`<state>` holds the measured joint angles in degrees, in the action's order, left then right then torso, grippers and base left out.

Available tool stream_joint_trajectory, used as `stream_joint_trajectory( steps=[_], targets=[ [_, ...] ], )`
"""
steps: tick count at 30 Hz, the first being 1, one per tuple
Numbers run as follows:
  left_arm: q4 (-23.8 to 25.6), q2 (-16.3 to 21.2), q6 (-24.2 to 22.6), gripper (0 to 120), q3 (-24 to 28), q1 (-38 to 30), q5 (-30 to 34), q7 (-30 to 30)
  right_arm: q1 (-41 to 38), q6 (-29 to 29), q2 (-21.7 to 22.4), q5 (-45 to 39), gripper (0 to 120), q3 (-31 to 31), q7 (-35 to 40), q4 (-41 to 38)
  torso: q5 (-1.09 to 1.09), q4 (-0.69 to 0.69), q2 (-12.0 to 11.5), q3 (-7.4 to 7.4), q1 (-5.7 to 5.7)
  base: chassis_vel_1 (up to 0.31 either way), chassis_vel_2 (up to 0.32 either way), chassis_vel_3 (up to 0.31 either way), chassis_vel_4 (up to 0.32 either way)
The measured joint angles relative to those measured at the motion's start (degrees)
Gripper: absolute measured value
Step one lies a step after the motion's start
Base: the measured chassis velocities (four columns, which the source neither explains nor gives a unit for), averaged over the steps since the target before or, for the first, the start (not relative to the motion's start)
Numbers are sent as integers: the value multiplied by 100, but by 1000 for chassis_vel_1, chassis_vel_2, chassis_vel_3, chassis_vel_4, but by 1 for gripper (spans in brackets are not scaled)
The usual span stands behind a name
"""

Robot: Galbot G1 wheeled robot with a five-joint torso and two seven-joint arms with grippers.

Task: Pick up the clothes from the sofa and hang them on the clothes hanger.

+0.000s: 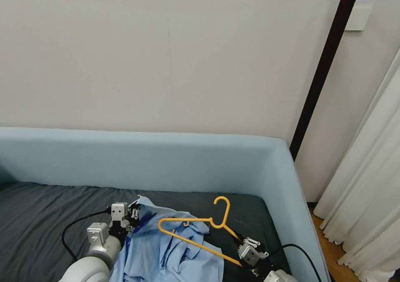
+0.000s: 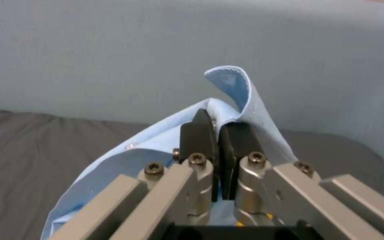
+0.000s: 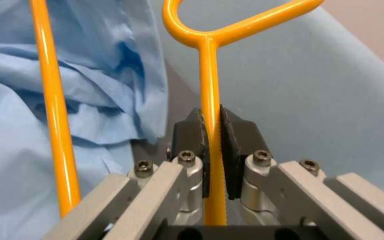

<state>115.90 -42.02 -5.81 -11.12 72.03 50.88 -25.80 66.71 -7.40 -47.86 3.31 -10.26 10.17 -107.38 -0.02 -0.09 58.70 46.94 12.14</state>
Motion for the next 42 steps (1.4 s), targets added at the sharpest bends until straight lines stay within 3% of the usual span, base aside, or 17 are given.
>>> stream_joint_trajectory(
  steps=[7, 12, 19, 31, 37, 42],
  targets=[
    [215, 146, -59, 0, -146, 115, 113, -66, -378, -155, -638, -62, 5, -392, 238, 461, 1, 1, 0, 0, 0, 0, 0, 0, 0],
    [328, 157, -85, 0, -168, 171, 129, -78, -495, -221, -861, -92, 5, -479, 418, 643, 1, 0, 0, 0, 0, 0, 0, 0, 0],
    [333, 126, -112, 0, 108, 41, 89, -136, -521, -293, -957, -111, 5, -537, 550, 616, 1, 0, 0, 0, 0, 0, 0, 0, 0],
    [93, 20, -231, 0, 1318, -1136, 17, -300, -865, -451, -1065, -233, 5, -724, 738, 589, 2, -1, 0, 0, 0, 0, 0, 0, 0],
    [184, 105, -255, 0, 1390, -1418, 207, -317, -955, -421, -1066, -219, 5, -766, 729, 719, 1, -1, -1, 0, 1, 0, 0, 0, 0],
    [642, 611, -254, 0, 1035, -1163, 438, -268, -1043, -323, -994, -225, 5, -698, 735, 884, 2, 1, 0, 0, 1, 0, 0, 0, 0]
  ],
)
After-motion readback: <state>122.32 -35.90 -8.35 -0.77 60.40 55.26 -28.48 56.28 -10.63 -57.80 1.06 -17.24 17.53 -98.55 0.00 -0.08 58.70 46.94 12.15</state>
